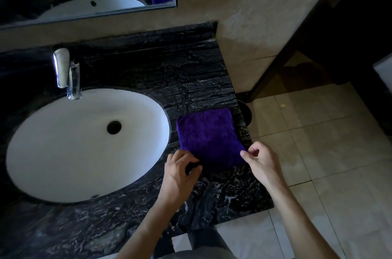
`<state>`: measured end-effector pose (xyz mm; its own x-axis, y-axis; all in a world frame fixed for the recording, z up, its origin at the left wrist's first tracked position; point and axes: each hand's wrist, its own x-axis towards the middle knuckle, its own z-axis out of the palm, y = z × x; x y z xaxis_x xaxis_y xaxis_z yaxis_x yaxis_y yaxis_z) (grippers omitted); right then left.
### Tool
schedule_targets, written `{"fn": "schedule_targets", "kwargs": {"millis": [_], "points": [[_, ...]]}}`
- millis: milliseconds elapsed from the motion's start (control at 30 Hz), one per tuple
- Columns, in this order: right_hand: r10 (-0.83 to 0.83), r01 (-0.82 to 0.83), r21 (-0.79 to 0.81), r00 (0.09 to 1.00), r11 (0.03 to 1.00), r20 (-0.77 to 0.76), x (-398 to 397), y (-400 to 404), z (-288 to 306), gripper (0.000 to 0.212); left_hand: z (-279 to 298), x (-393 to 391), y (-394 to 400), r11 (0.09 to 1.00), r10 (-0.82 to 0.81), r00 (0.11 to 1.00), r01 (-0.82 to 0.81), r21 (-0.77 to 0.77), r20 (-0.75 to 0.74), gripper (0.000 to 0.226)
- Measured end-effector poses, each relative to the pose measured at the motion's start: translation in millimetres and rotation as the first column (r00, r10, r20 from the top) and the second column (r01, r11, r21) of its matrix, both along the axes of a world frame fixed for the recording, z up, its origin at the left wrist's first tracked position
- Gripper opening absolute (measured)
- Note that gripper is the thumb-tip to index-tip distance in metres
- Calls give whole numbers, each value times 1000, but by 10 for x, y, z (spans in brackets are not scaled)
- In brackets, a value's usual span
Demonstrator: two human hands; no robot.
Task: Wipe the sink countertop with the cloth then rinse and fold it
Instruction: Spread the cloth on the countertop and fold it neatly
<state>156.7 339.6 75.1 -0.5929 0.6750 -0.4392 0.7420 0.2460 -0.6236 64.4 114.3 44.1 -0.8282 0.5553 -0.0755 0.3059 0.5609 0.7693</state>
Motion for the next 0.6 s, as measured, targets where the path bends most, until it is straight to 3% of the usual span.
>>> {"fn": "schedule_targets", "kwargs": {"millis": [133, 200, 300, 433, 500, 600], "points": [[43, -37, 74, 996, 997, -77, -77, 51, 141, 27, 287, -228, 38, 996, 10, 989, -23, 84, 151, 3], [-7, -7, -77, 984, 997, -177, -175, 112, 253, 23, 375, -388, 71, 993, 20, 979, -43, 107, 202, 10], [-213, 46, -411, 904, 911, -371, -382, 207, 414, 6, 535, -647, 143, 982, 51, 974, -89, 166, 220, 9], [-285, -14, -538, 836, 843, -469, -718, 325, 525, 26, 681, -968, 211, 973, 74, 982, -110, 203, 174, 8], [-290, -50, -566, 820, 823, -494, -864, 365, 555, 31, 727, -1114, 227, 968, 81, 980, -121, 221, 182, 9], [-184, -89, -453, 831, 887, -525, -1037, 411, 552, 23, 820, -1285, 263, 967, 57, 979, -102, 233, 196, 11]]}}
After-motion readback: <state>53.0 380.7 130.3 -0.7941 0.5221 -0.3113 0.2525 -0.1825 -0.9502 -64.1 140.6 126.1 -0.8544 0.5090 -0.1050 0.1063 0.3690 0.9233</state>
